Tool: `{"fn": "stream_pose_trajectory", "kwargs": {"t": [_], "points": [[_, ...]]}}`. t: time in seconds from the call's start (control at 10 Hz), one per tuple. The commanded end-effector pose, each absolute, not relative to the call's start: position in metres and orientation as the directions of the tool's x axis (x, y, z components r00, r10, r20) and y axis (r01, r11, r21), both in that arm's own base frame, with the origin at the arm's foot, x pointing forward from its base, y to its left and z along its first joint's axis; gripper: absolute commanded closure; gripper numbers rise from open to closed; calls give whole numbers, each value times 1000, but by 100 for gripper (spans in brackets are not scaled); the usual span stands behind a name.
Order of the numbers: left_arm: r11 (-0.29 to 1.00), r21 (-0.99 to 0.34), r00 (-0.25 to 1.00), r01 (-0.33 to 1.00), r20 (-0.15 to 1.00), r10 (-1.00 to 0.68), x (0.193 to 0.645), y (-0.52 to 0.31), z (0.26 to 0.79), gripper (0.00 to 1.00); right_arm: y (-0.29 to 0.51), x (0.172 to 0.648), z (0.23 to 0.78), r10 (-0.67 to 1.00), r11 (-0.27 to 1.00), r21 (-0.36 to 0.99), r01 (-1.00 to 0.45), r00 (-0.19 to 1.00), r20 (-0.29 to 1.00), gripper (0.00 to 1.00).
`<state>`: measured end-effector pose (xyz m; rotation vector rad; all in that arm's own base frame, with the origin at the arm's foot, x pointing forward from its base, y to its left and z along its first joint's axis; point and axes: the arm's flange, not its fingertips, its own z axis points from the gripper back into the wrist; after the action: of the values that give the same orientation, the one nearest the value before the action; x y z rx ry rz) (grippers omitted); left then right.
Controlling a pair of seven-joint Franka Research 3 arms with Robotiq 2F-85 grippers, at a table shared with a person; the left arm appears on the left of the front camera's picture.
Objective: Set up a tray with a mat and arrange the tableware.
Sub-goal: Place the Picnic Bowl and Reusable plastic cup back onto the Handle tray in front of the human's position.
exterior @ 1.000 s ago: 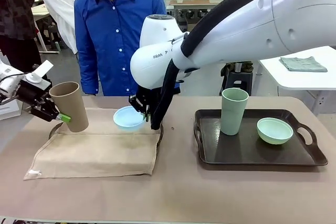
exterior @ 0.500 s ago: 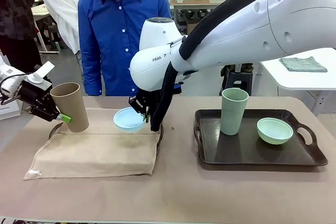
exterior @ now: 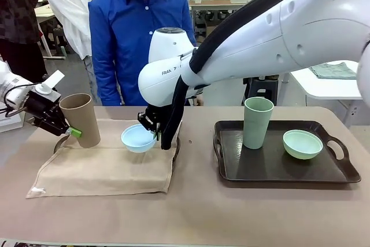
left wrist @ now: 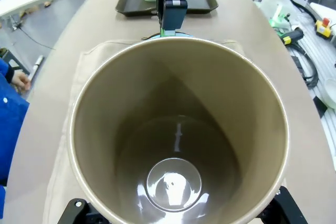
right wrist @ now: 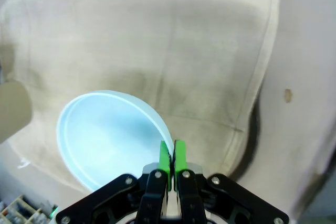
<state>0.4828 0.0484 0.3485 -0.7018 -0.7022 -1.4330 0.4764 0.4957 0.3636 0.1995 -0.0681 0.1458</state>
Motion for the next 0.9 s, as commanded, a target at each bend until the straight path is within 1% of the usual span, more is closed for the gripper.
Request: {"fn": "stream_pose_trajectory", "kwargs": {"t": [0.0,0.4,0.5,0.6,0.7,0.8], "points": [[-1,46,-37,999,780,-624,491,47,339,16,503,486,356,159,967,189,-171,984,77,96],[-46,88,-97,995,775,-624,497,40,317,16,506,491,340,149,971,180,-156,987,54,96],[-44,88,-96,995,775,-624,494,39,315,16,507,490,339,150,972,177,-157,987,51,96],[-48,81,-93,996,776,-623,495,38,313,16,505,491,339,151,973,169,-157,987,49,86],[-49,78,-92,996,779,-620,495,38,312,0,504,490,340,150,973,171,-156,987,49,36],[-41,65,-76,997,776,-626,494,38,313,0,503,488,345,138,975,172,-144,989,46,36]]}}
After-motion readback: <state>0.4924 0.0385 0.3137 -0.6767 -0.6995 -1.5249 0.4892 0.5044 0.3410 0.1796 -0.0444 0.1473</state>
